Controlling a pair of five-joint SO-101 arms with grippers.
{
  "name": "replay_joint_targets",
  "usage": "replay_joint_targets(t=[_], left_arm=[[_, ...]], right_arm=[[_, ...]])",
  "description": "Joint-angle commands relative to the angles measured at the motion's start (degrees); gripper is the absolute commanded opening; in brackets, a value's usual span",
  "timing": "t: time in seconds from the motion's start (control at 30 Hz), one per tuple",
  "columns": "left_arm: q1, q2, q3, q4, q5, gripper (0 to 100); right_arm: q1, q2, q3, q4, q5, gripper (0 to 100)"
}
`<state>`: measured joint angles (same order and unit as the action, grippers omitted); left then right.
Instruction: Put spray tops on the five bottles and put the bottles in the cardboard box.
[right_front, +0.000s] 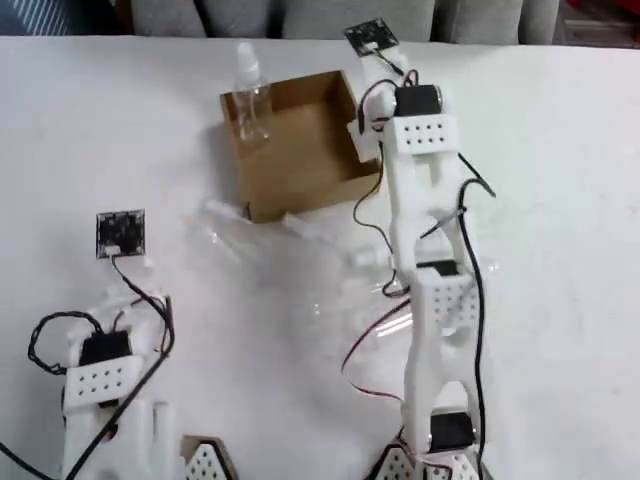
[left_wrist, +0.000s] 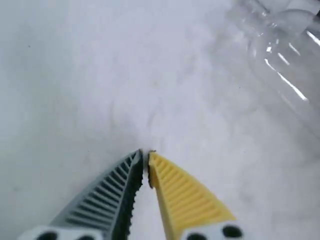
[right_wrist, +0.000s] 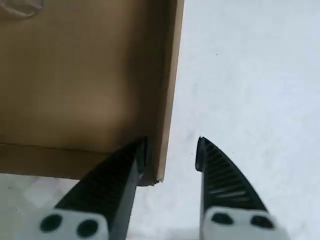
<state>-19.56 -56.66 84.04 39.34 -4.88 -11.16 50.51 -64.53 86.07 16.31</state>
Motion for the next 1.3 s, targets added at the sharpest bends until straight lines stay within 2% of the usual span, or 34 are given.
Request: replay_joint_targets(t=[0.0, 0.37, 0.7, 1.13, 1.27], left_arm=[[0.7, -1.5, -0.4, -1.7, -0.8, 2], [0.7, -1.5, -0.4, -1.7, -0.9, 2], [0.7, -1.5, -0.3, -1.7, -0.9, 2], [0.7, -1.5, -0.3, -1.7, -0.9, 2], [0.7, -1.5, -0.3, -1.7, -0.9, 3]], right_arm=[[-0.3, 4.9, -10.8, 2.4, -0.1, 12.7], [-0.4, 16.0, -20.6, 6.6, -0.1, 12.3], [-1.2, 16.0, -20.3, 14.1, -0.5, 12.3], [-2.2, 15.9, -19.9, 15.3, -0.6, 12.3], [-1.6, 14.8, -18.8, 15.3, -4.3, 12.3]])
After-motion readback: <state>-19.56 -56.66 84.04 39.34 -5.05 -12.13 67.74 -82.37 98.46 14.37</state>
